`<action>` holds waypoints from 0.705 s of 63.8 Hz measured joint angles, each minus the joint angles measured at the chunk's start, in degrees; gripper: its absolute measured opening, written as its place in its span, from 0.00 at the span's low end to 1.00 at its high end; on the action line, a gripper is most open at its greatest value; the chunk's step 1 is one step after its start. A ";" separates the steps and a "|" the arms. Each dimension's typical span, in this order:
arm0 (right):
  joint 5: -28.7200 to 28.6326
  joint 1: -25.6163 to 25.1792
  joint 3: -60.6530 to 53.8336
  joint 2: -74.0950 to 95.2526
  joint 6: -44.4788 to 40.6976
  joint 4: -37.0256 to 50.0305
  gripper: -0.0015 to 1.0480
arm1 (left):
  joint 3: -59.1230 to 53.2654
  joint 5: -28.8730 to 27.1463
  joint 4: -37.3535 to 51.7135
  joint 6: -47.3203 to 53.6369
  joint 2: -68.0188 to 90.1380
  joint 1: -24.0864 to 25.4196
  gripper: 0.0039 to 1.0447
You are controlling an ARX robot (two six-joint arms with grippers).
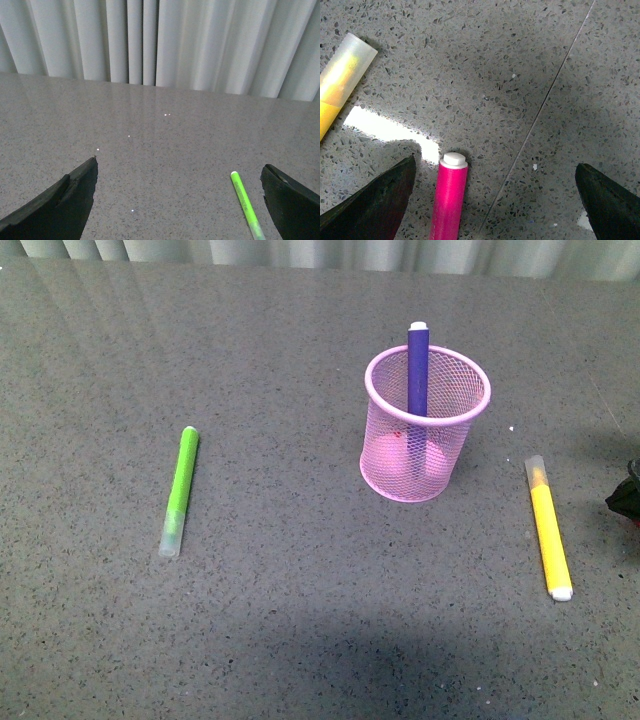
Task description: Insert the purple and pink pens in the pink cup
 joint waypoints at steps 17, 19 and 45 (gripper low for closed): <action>0.33 0.13 0.48 1.38 -0.11 -0.13 0.93 | 0.00 0.00 0.00 0.00 0.00 0.00 0.93; 0.37 0.13 0.46 1.44 -0.31 -0.04 0.93 | 0.00 0.00 0.00 0.00 0.00 0.00 0.93; -0.28 0.13 -0.28 2.16 -1.57 0.72 0.73 | 0.00 0.00 0.00 0.00 0.00 0.00 0.93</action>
